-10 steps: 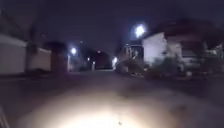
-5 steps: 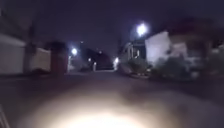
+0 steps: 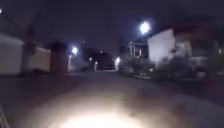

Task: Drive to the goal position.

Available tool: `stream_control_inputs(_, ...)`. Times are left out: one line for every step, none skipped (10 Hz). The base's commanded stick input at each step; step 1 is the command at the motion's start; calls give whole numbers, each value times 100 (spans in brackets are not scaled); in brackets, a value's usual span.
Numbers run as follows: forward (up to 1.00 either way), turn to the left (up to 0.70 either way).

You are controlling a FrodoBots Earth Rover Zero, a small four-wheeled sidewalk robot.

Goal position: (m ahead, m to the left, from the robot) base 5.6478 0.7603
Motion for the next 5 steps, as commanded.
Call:
stream_control_inputs(70,0)
stream_control_inputs(70,0)
stream_control_inputs(70,0)
stream_control_inputs(70,0)
stream_control_inputs(70,0)
